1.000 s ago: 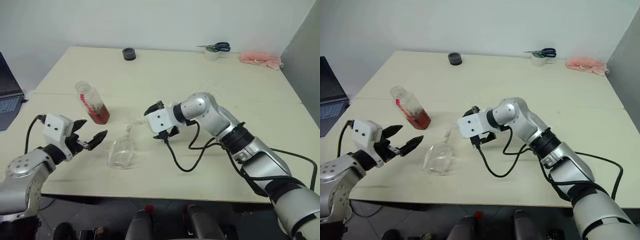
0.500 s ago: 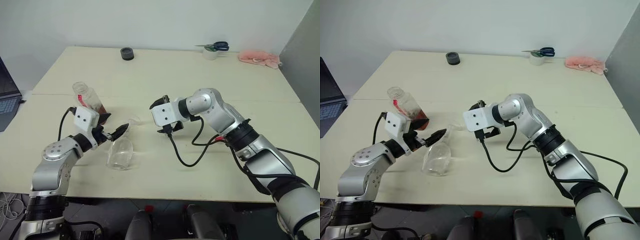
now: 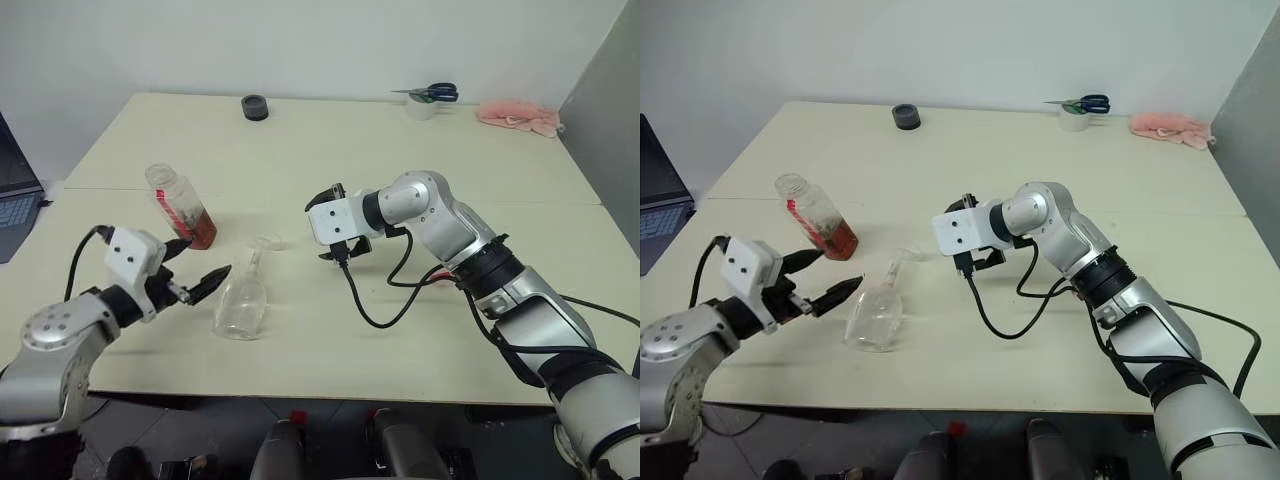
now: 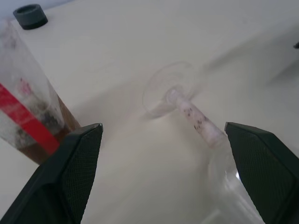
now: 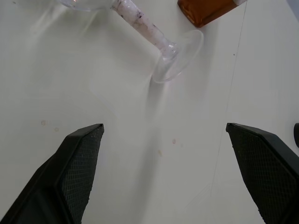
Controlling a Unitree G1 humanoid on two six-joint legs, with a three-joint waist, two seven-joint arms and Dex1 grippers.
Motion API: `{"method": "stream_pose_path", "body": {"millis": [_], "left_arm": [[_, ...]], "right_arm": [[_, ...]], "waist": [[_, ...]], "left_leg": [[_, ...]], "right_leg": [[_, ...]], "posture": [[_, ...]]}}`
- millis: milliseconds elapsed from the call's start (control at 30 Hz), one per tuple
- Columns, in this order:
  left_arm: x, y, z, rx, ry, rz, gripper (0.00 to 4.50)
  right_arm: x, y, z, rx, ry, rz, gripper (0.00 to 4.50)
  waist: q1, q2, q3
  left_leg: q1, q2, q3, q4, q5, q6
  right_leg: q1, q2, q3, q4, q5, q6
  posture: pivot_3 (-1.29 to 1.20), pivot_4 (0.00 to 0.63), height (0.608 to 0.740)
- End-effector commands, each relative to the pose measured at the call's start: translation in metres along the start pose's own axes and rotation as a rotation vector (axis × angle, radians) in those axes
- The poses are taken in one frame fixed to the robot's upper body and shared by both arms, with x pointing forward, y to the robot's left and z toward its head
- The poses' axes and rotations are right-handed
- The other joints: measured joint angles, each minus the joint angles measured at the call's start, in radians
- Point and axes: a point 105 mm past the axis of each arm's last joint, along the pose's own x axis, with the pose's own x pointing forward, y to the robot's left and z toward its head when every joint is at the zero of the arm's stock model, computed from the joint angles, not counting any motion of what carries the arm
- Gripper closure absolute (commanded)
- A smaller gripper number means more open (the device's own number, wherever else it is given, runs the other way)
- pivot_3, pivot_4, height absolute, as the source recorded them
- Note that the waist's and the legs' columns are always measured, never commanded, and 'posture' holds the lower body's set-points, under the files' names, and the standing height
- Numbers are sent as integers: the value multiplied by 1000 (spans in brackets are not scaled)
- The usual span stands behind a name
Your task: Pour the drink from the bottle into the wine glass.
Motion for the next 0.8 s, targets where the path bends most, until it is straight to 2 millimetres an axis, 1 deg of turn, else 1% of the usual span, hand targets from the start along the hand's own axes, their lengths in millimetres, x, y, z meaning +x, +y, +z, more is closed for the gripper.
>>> {"method": "stream_pose_path", "body": {"millis": [33, 133, 267, 333, 567, 667, 800], "left_arm": [[-8, 5, 5, 42, -4, 45, 0], [-5, -1, -7, 45, 33, 40, 0], [4, -3, -10, 29, 18, 60, 0], [9, -8, -12, 41, 21, 47, 0], [32, -29, -4, 19, -35, -16, 0], [33, -28, -1, 16, -43, -15, 0], [30, -21, 2, 21, -43, -6, 0]], "right_arm": [[-8, -12, 10, -35, -21, -44, 42], [-6, -11, 11, -40, -26, -36, 42], [-5, -9, 13, -40, -33, -30, 42], [-5, -9, 13, -40, -34, -28, 42], [-6, -9, 13, -40, -30, -30, 42], [-7, -10, 13, -42, -30, -31, 42], [-10, -2, 12, -67, -23, 8, 42]], "waist": [[0, 0, 0], [0, 0, 0], [1, 0, 0], [1, 0, 0], [1, 0, 0], [1, 0, 0], [1, 0, 0]], "left_leg": [[0, 0, 0, 0, 0, 0], [0, 1, -1, 0, 0, 0], [0, 0, 0, 0, 0, 0], [0, 0, 0, 0, 0, 0], [0, 0, 0, 0, 0, 0], [0, 0, 0, 0, 0, 0], [0, 0, 0, 0, 0, 0]], "right_leg": [[0, 0, 0, 0, 0, 0], [0, 0, 0, 0, 0, 0], [0, 0, 0, 0, 0, 0], [0, 0, 0, 0, 0, 0], [0, 0, 0, 0, 0, 0], [0, 0, 0, 0, 0, 0], [0, 0, 0, 0, 0, 0]], "posture": [[0, 150, 740], [0, 150, 740], [0, 150, 740], [0, 150, 740], [0, 150, 740], [0, 150, 740], [0, 150, 740]]}}
